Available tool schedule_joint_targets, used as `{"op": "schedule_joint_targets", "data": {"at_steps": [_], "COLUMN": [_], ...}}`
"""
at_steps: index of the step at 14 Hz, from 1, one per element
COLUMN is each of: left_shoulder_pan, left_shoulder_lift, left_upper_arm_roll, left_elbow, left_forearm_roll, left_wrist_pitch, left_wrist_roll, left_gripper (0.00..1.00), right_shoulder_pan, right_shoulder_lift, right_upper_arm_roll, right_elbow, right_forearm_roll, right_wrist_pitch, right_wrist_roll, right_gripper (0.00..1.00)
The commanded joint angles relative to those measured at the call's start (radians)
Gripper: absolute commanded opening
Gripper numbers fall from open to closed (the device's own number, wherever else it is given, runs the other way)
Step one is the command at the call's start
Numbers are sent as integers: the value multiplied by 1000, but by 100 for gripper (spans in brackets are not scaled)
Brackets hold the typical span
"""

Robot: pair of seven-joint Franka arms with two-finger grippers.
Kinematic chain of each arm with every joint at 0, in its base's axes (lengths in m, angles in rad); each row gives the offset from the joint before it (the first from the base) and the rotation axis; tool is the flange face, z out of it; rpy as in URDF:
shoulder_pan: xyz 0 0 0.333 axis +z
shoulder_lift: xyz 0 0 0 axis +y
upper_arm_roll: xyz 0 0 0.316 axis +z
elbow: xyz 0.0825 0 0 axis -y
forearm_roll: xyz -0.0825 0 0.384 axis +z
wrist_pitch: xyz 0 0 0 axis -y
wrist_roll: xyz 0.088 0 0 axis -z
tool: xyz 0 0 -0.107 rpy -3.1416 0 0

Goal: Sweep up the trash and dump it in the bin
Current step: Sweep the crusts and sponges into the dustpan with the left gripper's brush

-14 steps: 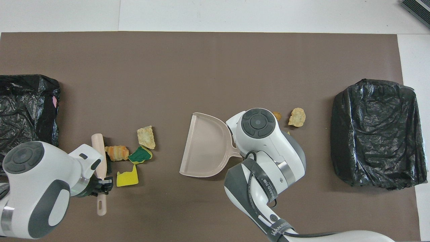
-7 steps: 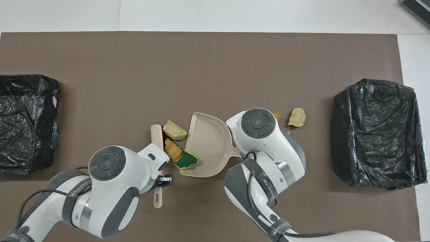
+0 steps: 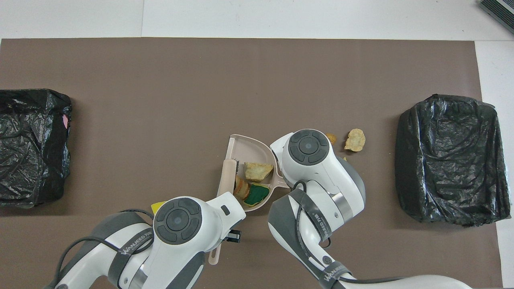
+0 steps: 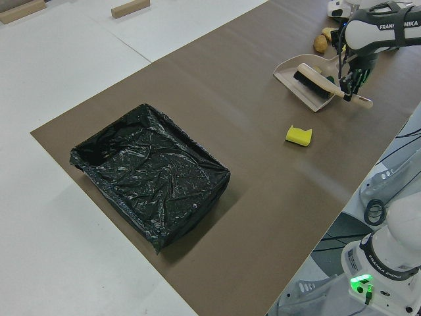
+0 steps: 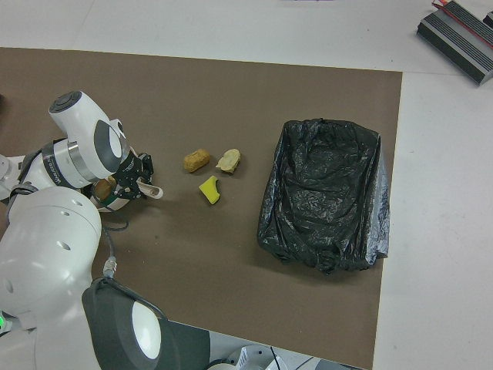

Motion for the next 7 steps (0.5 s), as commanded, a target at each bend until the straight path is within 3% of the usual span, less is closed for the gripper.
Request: {"op": "schedule_joint_targets", "data": {"at_steps": [1, 4, 7], "left_shoulder_pan": [58, 134, 163], "left_shoulder_lift": [-85, -159, -245], "left_upper_arm_roll": [23, 23, 23], "left_elbow": [17, -18, -122], "left_forearm_roll": [-20, -17, 14], "left_wrist_pitch": [-205, -426, -437], "left_wrist_roll": [-32, -168, -458], "left_gripper": [0, 0, 0], "right_shoulder_pan": [-2, -2, -7], "right_shoulder_lift": [0, 2, 10], "right_upper_arm_roll": [7, 7, 5], "right_elbow": [-10, -10, -5], "right_forearm_roll": [-4, -7, -30], "right_wrist_pitch": [15, 19, 38], "right_wrist_roll": [24, 10, -154], "right_gripper": [0, 0, 0]}}
